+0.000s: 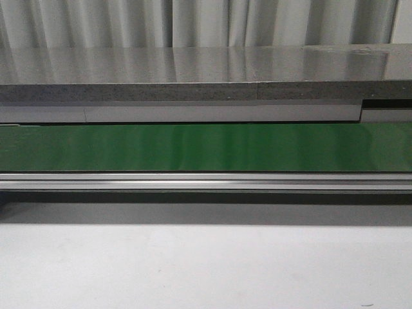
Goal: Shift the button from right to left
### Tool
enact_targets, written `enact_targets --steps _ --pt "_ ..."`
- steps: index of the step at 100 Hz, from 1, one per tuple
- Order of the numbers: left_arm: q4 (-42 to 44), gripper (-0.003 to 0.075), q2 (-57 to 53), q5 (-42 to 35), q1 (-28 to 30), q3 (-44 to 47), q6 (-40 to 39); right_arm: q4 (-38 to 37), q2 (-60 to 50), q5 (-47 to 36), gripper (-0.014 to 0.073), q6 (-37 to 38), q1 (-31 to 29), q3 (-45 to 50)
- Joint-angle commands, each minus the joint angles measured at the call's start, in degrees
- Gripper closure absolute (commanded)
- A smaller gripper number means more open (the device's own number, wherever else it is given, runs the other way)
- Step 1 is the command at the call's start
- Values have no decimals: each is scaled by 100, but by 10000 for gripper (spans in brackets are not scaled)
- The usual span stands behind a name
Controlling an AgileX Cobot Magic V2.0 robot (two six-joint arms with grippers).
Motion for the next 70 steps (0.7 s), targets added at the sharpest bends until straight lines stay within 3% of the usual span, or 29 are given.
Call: enact_targets --steps 1,70 --pt "-53 715 -209 -509 -52 233 -54 -124 -89 -305 92 -146 -30 -189" --pt "-53 715 -209 -509 -52 233 -54 -111 263 -1075 92 -215 -286 -189"
